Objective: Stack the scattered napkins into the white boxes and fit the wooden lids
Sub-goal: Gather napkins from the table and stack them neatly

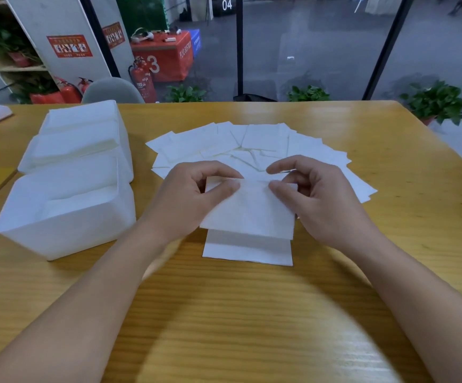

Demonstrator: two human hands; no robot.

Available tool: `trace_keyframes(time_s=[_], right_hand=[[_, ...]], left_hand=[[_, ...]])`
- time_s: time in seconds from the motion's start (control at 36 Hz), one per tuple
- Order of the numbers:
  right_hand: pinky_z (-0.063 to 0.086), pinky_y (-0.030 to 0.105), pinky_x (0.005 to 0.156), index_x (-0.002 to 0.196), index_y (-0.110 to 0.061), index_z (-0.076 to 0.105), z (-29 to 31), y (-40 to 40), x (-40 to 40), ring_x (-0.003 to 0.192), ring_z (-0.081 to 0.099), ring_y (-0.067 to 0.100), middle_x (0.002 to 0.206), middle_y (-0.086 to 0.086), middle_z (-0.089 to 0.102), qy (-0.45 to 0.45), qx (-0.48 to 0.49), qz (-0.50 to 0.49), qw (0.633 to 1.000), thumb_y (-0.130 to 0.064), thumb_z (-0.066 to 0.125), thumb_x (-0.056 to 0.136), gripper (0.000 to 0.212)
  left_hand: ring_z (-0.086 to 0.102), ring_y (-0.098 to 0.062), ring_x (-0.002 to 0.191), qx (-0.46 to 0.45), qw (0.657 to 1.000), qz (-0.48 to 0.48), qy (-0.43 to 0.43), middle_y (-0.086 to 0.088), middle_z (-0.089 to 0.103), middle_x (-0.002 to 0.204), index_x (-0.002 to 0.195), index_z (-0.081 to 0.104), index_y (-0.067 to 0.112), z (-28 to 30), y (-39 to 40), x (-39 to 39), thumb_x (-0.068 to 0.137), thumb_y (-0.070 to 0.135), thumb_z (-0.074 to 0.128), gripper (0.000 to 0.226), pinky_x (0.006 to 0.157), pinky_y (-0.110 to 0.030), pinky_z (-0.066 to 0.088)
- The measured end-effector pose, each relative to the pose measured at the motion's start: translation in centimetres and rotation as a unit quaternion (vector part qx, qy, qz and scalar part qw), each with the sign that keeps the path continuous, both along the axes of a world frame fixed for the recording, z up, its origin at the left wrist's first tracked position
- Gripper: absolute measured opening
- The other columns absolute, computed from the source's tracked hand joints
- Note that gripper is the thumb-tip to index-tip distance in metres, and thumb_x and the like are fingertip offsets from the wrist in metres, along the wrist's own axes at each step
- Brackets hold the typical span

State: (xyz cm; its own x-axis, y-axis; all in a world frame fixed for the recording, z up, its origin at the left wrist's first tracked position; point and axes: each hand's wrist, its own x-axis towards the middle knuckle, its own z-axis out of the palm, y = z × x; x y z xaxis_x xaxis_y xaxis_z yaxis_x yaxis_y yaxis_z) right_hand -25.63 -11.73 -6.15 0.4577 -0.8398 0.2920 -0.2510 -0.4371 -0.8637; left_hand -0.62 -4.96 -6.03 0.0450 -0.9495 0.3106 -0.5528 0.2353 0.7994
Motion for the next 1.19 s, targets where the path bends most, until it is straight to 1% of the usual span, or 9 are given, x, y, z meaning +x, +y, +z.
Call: trace_keyframes(time_s=[0.14, 0.31, 0.47, 0.64, 0.69, 0.81, 0.89, 1.08, 1.19], right_hand=[[0.046, 0.028, 0.058, 0.107, -0.028, 0.072, -0.2, -0.5, -0.6, 0.055, 0.063, 0.018, 0.068, 0.002, 0.066, 0.113, 0.087, 0.040, 0.989, -0.026, 0.075, 0.100, 0.008], [0.048, 0.032, 0.061, 0.103, -0.033, 0.070, -1.1, -0.3, -0.4, 0.057, 0.063, 0.014, 0.065, 0.001, 0.068, 0.177, 0.065, 0.052, 0.981, -0.030, 0.073, 0.101, 0.005], [0.044, 0.021, 0.052, 0.096, -0.031, 0.072, -1.5, -0.2, -0.2, 0.053, 0.063, 0.012, 0.061, -0.012, 0.064, 0.187, 0.031, 0.039, 0.981, -0.026, 0.075, 0.099, 0.006], [0.049, 0.033, 0.060, 0.090, -0.030, 0.075, -1.8, -0.4, -0.3, 0.057, 0.058, 0.007, 0.069, -0.010, 0.064, 0.199, 0.010, 0.029, 0.980, -0.028, 0.078, 0.096, 0.007], [0.044, 0.020, 0.057, 0.090, -0.030, 0.076, -1.9, -0.3, -0.3, 0.060, 0.055, 0.004, 0.074, -0.010, 0.065, 0.205, -0.003, 0.025, 0.978, -0.028, 0.081, 0.094, 0.006], [0.045, 0.023, 0.061, 0.090, -0.032, 0.075, -2.0, 0.0, -0.1, 0.068, 0.056, 0.004, 0.079, -0.011, 0.065, 0.223, -0.033, 0.019, 0.974, -0.029, 0.082, 0.092, 0.008], [0.044, 0.021, 0.059, 0.089, -0.032, 0.075, -2.1, 0.1, 0.1, 0.067, 0.056, 0.004, 0.073, -0.011, 0.063, 0.223, -0.033, 0.023, 0.974, -0.028, 0.081, 0.093, 0.008], [0.051, 0.026, 0.068, 0.092, -0.033, 0.079, -2.5, 0.6, 0.5, 0.078, 0.060, 0.005, 0.084, -0.014, 0.067, 0.211, -0.046, 0.039, 0.976, -0.028, 0.079, 0.095, 0.006], [0.050, 0.027, 0.071, 0.099, -0.034, 0.077, -2.5, 0.8, 0.6, 0.082, 0.059, 0.004, 0.096, -0.016, 0.067, 0.224, -0.065, 0.044, 0.971, -0.030, 0.078, 0.096, 0.006]], left_hand=[[0.046, -0.024, 0.065, 0.122, 0.991, -0.041, -0.038, -0.018, 0.068, 0.083, 0.113, 0.078, 0.041, 0.6, 0.2, 1.2, 0.101, 0.038, 0.076, 0.013, 0.066, -0.034, 0.038], [0.040, -0.013, 0.060, 0.155, 0.981, -0.064, -0.099, -0.002, 0.042, 0.065, 0.113, 0.075, 0.039, 0.2, -0.1, 1.8, 0.103, 0.035, 0.074, 0.011, 0.061, -0.028, 0.033], [0.049, -0.008, 0.059, 0.170, 0.977, -0.051, -0.120, 0.007, 0.058, 0.064, 0.116, 0.071, 0.044, -0.7, -0.3, 2.2, 0.100, 0.040, 0.076, 0.017, 0.066, -0.031, 0.043], [0.054, -0.007, 0.060, 0.180, 0.973, -0.051, -0.133, -0.002, 0.070, 0.071, 0.116, 0.071, 0.042, -0.6, -0.3, 2.3, 0.097, 0.040, 0.080, 0.021, 0.070, -0.032, 0.049], [0.055, -0.006, 0.061, 0.159, 0.978, -0.032, -0.133, -0.003, 0.070, 0.074, 0.110, 0.074, 0.041, -0.7, -0.4, 2.4, 0.095, 0.042, 0.082, 0.017, 0.070, -0.033, 0.050], [0.060, 0.002, 0.097, 0.081, 0.986, -0.006, -0.149, 0.020, 0.071, 0.103, 0.104, 0.081, 0.043, -1.3, -0.7, 2.0, 0.098, 0.039, 0.079, 0.008, 0.084, -0.021, 0.048], [0.040, 0.008, 0.136, 0.082, 0.973, -0.041, -0.213, 0.037, 0.060, 0.139, 0.115, 0.080, 0.046, -2.0, -0.9, 1.5, 0.103, 0.039, 0.073, 0.016, 0.106, -0.021, 0.039], [0.044, 0.006, 0.133, 0.084, 0.965, -0.031, -0.246, 0.039, 0.059, 0.142, 0.141, 0.070, 0.041, -2.8, -1.2, 0.9, 0.109, 0.034, 0.063, 0.034, 0.106, -0.019, 0.041], [0.048, 0.001, 0.125, 0.068, 0.962, -0.038, -0.261, 0.032, 0.068, 0.129, 0.134, 0.073, 0.037, -2.6, -1.1, 0.7, 0.109, 0.032, 0.062, 0.028, 0.101, -0.021, 0.043]])
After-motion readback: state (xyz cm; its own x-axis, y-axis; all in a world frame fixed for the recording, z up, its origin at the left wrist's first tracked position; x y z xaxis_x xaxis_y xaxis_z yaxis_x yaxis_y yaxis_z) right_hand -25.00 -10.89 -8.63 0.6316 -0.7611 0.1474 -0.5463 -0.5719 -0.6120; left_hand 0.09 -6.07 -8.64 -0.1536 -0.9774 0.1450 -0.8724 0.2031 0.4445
